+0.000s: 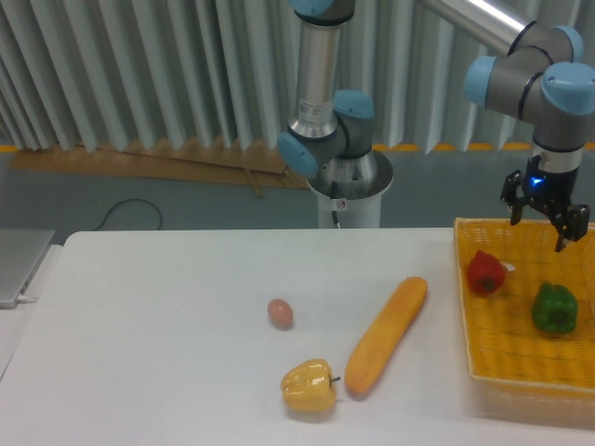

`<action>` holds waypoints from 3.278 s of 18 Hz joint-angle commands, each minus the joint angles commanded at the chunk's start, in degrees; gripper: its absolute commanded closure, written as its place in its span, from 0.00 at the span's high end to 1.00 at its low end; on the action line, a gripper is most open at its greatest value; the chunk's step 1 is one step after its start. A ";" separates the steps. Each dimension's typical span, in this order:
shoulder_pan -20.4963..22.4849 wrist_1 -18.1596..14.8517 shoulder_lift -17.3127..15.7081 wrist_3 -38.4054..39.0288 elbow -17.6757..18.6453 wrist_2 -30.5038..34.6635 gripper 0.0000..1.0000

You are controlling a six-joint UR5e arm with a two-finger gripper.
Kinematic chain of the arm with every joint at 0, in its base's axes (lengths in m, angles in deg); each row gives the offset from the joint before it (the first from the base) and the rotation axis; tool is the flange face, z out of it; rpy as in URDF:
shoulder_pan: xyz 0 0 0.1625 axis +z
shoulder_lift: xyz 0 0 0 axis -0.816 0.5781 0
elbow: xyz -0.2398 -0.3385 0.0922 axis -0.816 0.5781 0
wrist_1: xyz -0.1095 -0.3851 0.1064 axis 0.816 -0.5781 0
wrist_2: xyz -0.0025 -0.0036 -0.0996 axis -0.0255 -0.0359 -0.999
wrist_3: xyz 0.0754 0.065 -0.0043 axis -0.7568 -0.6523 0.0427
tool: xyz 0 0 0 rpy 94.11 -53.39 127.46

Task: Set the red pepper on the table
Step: 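Lower the gripper onto the red pepper in the basket, then adjust the gripper around the red pepper and close on it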

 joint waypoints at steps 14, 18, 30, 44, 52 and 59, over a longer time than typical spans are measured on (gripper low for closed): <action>-2.73 2.30 6.15 4.69 0.54 -0.54 1.00; -3.16 2.56 6.33 4.43 2.98 1.05 1.00; -1.67 0.66 5.54 4.95 1.17 1.58 1.00; 0.17 -4.03 6.77 4.51 -0.08 -4.57 1.00; 0.35 -4.56 6.42 4.43 0.89 -4.57 1.00; 1.58 -0.78 7.56 -2.96 3.17 -4.22 1.00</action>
